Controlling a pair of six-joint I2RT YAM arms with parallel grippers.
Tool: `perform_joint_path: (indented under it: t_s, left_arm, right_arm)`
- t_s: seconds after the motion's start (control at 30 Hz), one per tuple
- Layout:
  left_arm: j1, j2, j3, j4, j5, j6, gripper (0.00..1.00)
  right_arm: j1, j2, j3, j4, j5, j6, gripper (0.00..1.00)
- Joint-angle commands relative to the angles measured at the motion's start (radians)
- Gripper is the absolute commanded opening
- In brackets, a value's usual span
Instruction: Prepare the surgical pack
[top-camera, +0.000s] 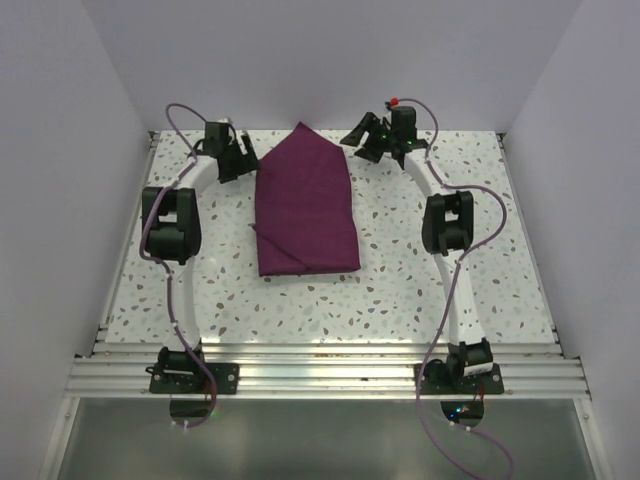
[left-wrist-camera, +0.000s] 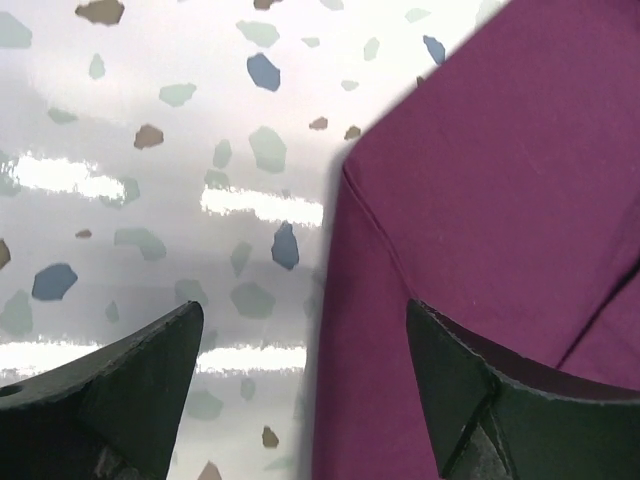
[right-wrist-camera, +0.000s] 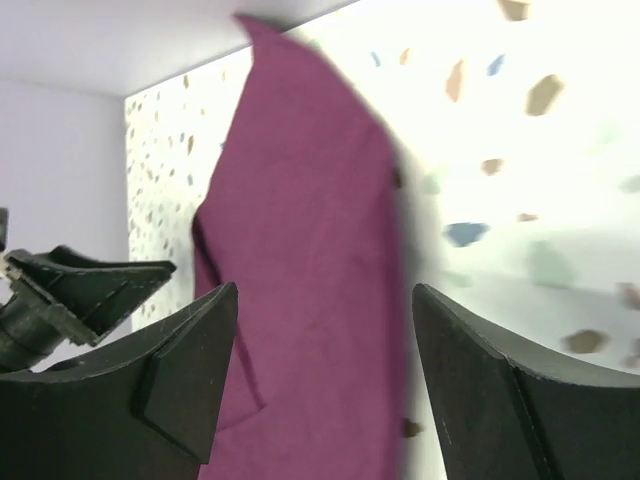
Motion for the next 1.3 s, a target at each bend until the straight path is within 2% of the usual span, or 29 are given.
perform_joint_path:
  t_s: [0.0,0.17,0.4,0.63,0.83,0.93,1.27]
  left_arm:
    - [0.010,0.028,0.076,0.128,-0.042,-0.040,0.86]
    - [0.007,0.117,0.118,0.176,0.019,-0.086,0.87]
    - [0.009,0.181,0.132,0.211,0.059,-0.147,0.84]
    - [0.009,0.238,0.170,0.193,0.102,-0.176,0.78]
    - [0.009,0.278,0.210,0.139,0.177,-0.187,0.60]
    - [0.009,0.291,0.239,0.104,0.190,-0.184,0.57]
    - [0.006,0.258,0.207,0.033,0.127,-0.121,0.54]
  right_arm:
    - [-0.021,0.040,0.042,0.028,0.043,0.002,0.74]
    - [-0.024,0.098,0.073,0.010,0.036,-0.034,0.67]
    - [0.008,0.186,0.148,0.005,0.004,-0.002,0.56]
    - [0.044,0.221,0.153,0.025,0.001,0.033,0.55]
    - [0.044,0.224,0.151,0.028,0.017,0.038,0.53]
    - [0.042,0.224,0.150,0.026,0.013,0.039,0.53]
    - [0.042,0.214,0.133,0.028,0.016,0.050,0.52]
